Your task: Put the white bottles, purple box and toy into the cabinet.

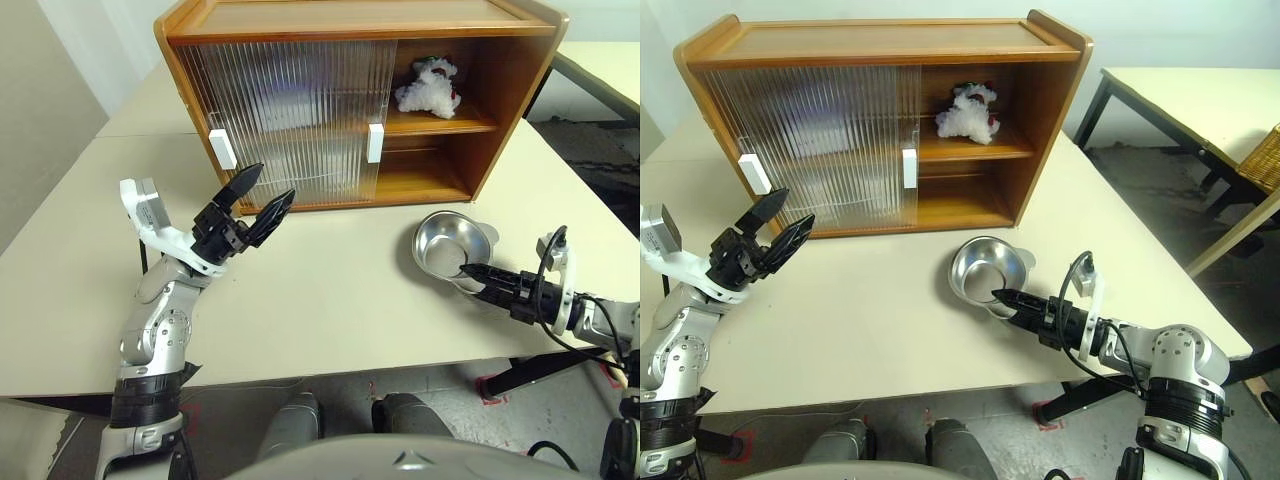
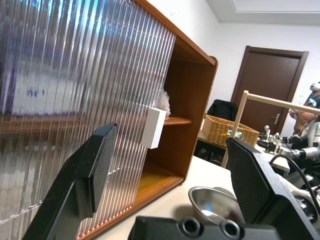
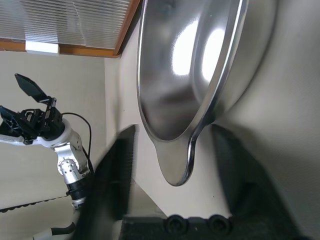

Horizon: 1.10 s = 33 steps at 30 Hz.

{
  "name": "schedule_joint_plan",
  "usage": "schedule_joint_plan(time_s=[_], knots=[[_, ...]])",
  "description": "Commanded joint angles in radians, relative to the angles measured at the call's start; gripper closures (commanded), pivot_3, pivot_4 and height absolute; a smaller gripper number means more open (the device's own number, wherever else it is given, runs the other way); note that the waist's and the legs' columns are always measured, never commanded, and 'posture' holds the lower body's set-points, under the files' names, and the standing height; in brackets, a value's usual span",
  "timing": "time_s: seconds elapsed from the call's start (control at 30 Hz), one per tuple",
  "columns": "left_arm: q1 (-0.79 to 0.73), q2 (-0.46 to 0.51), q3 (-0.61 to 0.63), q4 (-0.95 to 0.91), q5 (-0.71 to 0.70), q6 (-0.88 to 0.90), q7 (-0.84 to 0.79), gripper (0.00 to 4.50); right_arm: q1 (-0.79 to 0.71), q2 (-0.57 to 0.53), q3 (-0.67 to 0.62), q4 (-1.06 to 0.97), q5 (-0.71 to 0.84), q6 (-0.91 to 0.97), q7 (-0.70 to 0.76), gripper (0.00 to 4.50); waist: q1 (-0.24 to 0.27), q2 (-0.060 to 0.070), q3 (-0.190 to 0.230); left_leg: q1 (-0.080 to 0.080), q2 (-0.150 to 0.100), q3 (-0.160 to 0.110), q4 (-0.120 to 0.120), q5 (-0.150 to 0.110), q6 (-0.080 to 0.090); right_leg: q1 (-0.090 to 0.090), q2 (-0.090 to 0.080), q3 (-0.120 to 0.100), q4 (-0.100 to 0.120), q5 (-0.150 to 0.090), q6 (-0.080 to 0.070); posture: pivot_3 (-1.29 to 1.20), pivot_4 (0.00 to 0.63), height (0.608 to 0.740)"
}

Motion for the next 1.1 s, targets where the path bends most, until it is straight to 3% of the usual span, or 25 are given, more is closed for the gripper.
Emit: schedule_joint_plan(time_s=[0.03, 0.13, 0.2, 0.63, 0.8, 1.1], knots=[[-0.003, 0.006, 0.003, 0.002, 0.008, 0.001, -0.005, 0.00, -0.013, -0.005, 0.005, 0.013, -0.019, -0.029, -0.009, 2.83, 0.000, 0.000, 0.000, 0.000, 0.000, 0.000, 0.000, 0.000, 0.000, 0.000, 0.000, 0.000, 0.000, 0.000, 0.000, -0.01, 0.052, 0.740], [-0.007, 0.006, 0.003, 0.007, 0.009, -0.001, -0.008, 0.00, -0.032, 0.000, -0.009, 0.037, -0.023, -0.047, -0.017, 4.01, 0.000, 0.000, 0.000, 0.000, 0.000, 0.000, 0.000, 0.000, 0.000, 0.000, 0.000, 0.000, 0.000, 0.000, 0.000, -0.01, 0.048, 0.740], [-0.010, 0.006, 0.002, 0.011, 0.010, -0.003, -0.009, 0.00, -0.042, -0.003, -0.007, 0.049, -0.023, -0.048, -0.016, 4.49, 0.000, 0.000, 0.000, 0.000, 0.000, 0.000, 0.000, 0.000, 0.001, 0.000, 0.000, 0.000, 0.000, 0.001, 0.000, -0.01, 0.043, 0.740], [-0.013, 0.011, 0.002, 0.015, 0.016, -0.004, -0.017, 0.00, -0.193, 0.066, -0.124, 0.156, 0.033, -0.024, -0.084, 4.49, 0.001, 0.002, -0.001, 0.001, 0.000, 0.000, 0.002, 0.003, 0.005, 0.000, 0.000, -0.001, 0.001, 0.003, 0.000, -0.01, 0.032, 0.740], [-0.014, 0.011, 0.000, 0.017, 0.018, -0.005, -0.020, 0.00, -0.275, 0.105, -0.190, 0.232, 0.036, -0.024, -0.143, 4.49, 0.000, 0.002, -0.001, 0.001, 0.000, 0.000, 0.002, 0.003, 0.006, 0.000, 0.000, -0.001, 0.001, 0.008, -0.009, -0.01, 0.029, 0.740], [-0.012, 0.017, 0.003, 0.005, 0.020, -0.003, -0.016, 0.00, -0.434, 0.203, -0.273, 0.427, 0.020, -0.170, -0.264, 4.49, -0.001, 0.003, -0.002, 0.001, 0.000, 0.000, 0.002, 0.004, 0.008, 0.000, 0.000, -0.001, 0.002, 0.009, -0.008, 0.00, 0.031, 0.740]])
